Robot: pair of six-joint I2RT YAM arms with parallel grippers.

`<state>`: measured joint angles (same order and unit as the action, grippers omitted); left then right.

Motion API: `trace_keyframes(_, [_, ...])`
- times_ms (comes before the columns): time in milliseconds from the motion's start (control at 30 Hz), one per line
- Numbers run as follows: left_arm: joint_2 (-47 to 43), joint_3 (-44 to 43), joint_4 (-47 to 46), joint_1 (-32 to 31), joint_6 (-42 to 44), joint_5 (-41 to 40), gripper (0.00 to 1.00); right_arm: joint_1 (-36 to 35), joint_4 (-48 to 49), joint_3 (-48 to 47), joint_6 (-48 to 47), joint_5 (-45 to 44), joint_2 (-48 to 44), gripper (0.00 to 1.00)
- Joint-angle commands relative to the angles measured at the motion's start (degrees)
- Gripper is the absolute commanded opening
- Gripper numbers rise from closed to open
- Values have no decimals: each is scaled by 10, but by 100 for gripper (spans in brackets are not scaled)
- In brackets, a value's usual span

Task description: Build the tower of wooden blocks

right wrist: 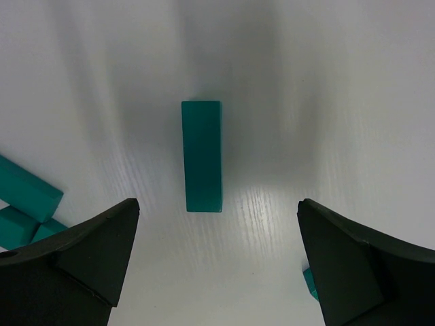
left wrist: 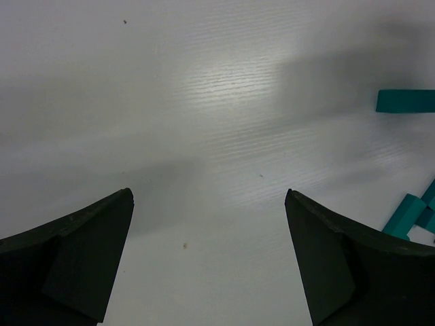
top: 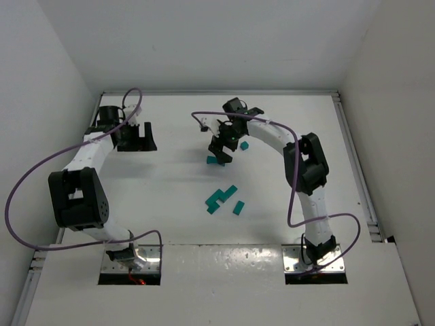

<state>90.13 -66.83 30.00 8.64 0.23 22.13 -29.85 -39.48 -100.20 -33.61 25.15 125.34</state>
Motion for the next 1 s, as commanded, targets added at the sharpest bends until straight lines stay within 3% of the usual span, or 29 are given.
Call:
trace_keyframes(0, [8,-23,-6,10,-8,20,100,-14,27,-9,-13,-7,10,100])
trace_keyframes(333, [29,-40,-6,16,-19,19,100,-33,33,-24,-27,-14,40,93])
trace_keyframes(667, [36,-40,-6,26,-14,19,100,-36,23,-32,-38,-4,63,62])
trace_keyframes(833, [41,-45,-6,26,-14,19,100,-36,20,-18,-47,-9,54,55])
trace_keyframes(967, [46,-45,-6,26,-14,19,100,-36,27,4,-36,-25,40,43])
